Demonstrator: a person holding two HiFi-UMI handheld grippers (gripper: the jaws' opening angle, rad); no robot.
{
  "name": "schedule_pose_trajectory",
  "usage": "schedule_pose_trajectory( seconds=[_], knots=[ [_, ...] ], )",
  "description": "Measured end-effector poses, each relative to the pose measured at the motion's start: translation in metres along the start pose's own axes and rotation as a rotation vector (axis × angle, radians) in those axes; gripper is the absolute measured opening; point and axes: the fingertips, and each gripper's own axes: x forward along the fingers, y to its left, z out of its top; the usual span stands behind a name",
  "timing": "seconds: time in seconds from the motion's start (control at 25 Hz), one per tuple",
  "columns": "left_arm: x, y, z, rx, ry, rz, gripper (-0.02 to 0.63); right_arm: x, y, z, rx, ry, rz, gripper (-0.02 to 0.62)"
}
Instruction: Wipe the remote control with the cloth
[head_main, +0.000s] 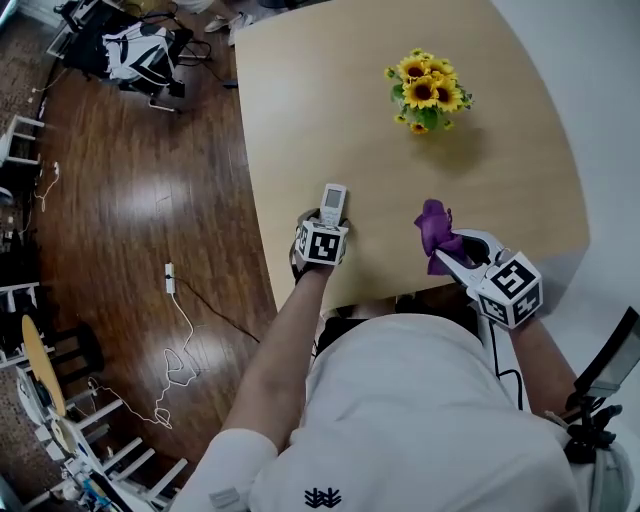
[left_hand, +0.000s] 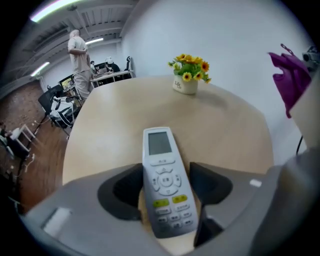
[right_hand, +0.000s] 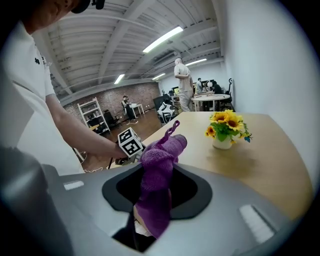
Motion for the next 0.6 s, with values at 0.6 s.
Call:
schedule_pose_trajectory(
  seconds=[0.6],
  knots=[
    [-0.074,-0.017,0.056,-0.196,-0.227,-0.319,0.281,0.017,-0.001,0.044,-0.002,-0.073,-0.051,0.125]
  ],
)
